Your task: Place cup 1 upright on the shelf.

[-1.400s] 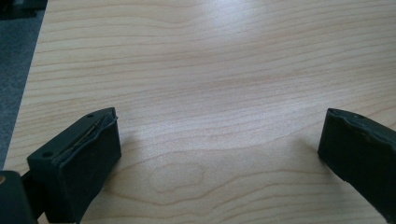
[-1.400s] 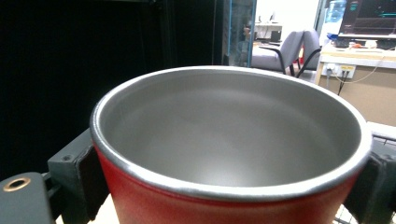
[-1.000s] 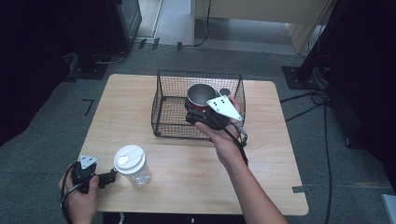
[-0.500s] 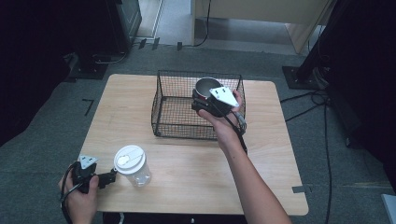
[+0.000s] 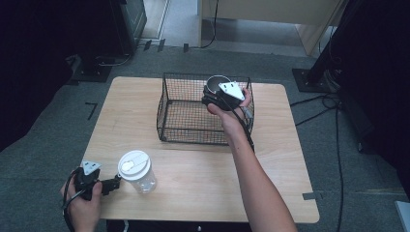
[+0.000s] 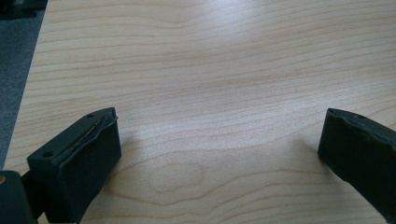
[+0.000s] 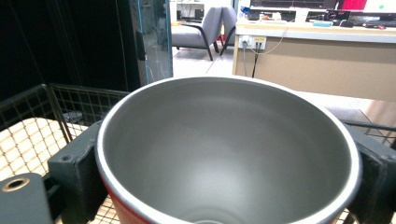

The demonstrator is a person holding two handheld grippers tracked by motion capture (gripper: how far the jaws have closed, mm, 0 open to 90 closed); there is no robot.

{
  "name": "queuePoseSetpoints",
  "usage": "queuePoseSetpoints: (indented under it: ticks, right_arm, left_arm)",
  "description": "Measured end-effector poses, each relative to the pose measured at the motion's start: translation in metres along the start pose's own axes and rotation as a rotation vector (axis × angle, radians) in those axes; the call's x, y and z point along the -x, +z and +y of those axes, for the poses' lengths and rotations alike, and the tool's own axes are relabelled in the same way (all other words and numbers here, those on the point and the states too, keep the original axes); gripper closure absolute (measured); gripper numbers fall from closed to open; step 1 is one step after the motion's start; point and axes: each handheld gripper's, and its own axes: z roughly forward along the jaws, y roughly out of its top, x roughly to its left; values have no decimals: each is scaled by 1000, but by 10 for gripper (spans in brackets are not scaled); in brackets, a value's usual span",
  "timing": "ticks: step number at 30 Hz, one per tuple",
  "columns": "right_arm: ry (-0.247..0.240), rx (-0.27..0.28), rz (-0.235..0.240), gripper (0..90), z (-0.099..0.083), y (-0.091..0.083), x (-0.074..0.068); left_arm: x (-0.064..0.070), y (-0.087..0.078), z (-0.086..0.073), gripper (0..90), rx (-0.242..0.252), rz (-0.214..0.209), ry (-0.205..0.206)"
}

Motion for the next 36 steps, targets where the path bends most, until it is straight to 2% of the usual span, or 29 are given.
queuePoseSetpoints:
  ticks: [3, 7, 8, 12, 21, 28, 32, 36]
  right_arm:
    - [11, -22, 5, 64, -4, 7, 0]
    - [-7, -50, -45, 64, -11, 16, 1]
    - [2, -62, -51, 63, -13, 18, 1]
    - [50, -102, -46, 62, -18, 26, 4]
    - [43, -159, -38, 59, -29, 34, 1]
    - [44, -158, -35, 57, -29, 34, 2]
    - [72, -154, -6, 3, -26, 32, 1]
    - [35, -155, -9, 0, -22, 30, -1]
  left_arm:
    - [0, 0, 0, 0, 0, 0, 0]
    - [0, 0, 0, 0, 0, 0, 0]
    - [0, 0, 0, 0, 0, 0, 0]
    - [0, 0, 0, 0, 0, 0, 0]
    - [0, 0, 0, 0, 1, 0, 0]
    - [0, 0, 0, 0, 0, 0, 0]
    - [0, 0, 0, 0, 0, 0, 0]
    - [0, 0, 0, 0, 0, 0, 0]
